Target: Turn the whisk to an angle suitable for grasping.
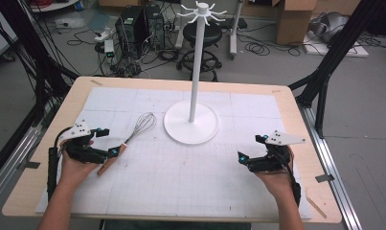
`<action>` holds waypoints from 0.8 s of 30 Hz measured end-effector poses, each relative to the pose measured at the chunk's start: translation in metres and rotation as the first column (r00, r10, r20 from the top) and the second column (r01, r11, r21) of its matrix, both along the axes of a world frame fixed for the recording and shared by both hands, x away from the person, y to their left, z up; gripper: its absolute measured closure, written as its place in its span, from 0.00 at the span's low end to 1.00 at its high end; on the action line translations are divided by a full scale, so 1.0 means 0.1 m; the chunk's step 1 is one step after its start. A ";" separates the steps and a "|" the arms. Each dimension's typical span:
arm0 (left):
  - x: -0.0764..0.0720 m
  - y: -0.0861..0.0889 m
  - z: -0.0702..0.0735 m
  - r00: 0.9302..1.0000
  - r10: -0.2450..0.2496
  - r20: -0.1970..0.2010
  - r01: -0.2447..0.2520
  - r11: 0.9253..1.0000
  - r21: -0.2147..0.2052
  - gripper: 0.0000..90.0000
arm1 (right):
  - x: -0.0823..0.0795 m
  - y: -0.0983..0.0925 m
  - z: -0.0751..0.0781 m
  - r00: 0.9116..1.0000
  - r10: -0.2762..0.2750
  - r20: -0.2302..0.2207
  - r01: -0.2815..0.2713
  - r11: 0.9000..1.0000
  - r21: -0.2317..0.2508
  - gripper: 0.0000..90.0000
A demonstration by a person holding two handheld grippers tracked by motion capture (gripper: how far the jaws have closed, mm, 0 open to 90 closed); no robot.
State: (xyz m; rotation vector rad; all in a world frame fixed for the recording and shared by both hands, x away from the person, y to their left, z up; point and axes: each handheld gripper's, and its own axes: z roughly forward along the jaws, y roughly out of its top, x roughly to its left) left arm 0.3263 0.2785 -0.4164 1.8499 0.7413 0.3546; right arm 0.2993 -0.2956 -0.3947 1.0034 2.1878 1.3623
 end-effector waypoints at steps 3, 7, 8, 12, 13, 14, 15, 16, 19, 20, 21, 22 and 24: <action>0.02 0.00 -0.02 1.000 0.009 -0.018 -0.009 1.000 0.017 0.18 | -0.01 0.02 0.01 1.000 0.005 0.008 -0.005 1.000 -0.005 0.02; 0.04 0.00 -0.05 0.998 0.008 -0.055 -0.007 1.000 0.030 0.30 | -0.01 0.05 0.00 1.000 0.011 0.008 -0.011 1.000 -0.008 0.02; 0.05 0.00 -0.07 0.997 0.006 -0.073 -0.003 0.999 0.040 0.30 | 0.00 0.05 0.00 1.000 0.015 0.010 -0.015 1.000 -0.012 0.02; 0.09 -0.04 -0.14 0.991 0.052 -0.121 -0.038 0.992 0.118 0.32 | 0.00 0.07 -0.02 1.000 0.016 0.000 -0.016 0.999 -0.030 0.02; 0.10 -0.06 -0.16 0.989 0.056 -0.136 -0.037 0.990 0.137 0.33 | 0.00 0.07 -0.02 1.000 0.016 0.006 -0.016 0.999 -0.037 0.02; 0.11 -0.06 -0.17 0.988 0.054 -0.142 -0.034 0.989 0.143 0.35 | 0.01 0.08 -0.02 1.000 0.017 0.007 -0.017 0.999 -0.038 0.02; 0.11 -0.07 -0.18 0.988 0.051 -0.148 -0.028 0.988 0.152 0.38 | 0.00 0.08 -0.02 1.000 0.018 0.004 -0.018 0.999 -0.037 0.02; 0.12 -0.07 -0.19 0.987 0.048 -0.156 -0.023 0.987 0.159 0.39 | 0.01 0.08 -0.03 1.000 0.019 0.006 -0.019 0.999 -0.041 0.02; 0.13 -0.10 -0.23 0.982 0.049 -0.182 -0.016 0.983 0.180 0.41 | 0.01 0.10 -0.04 1.000 0.021 -0.001 -0.021 0.999 -0.044 0.02; 0.13 -0.10 -0.23 0.982 0.049 -0.182 -0.016 0.983 0.180 0.42 | 0.01 0.10 -0.04 1.000 0.024 0.000 -0.024 0.999 -0.049 0.02; 0.14 -0.11 -0.24 0.980 0.050 -0.192 -0.014 0.982 0.188 0.42 | 0.01 0.10 -0.04 1.000 0.024 0.000 -0.024 0.999 -0.049 0.02; 0.14 -0.12 -0.25 0.979 0.045 -0.201 -0.006 0.981 0.192 0.44 | 0.01 0.10 -0.04 1.000 0.022 -0.001 -0.022 0.999 -0.049 0.02; 0.15 -0.17 -0.28 0.976 0.044 -0.215 0.003 0.978 0.210 0.50 | 0.01 0.11 -0.04 1.000 0.024 -0.001 -0.024 0.998 -0.054 0.02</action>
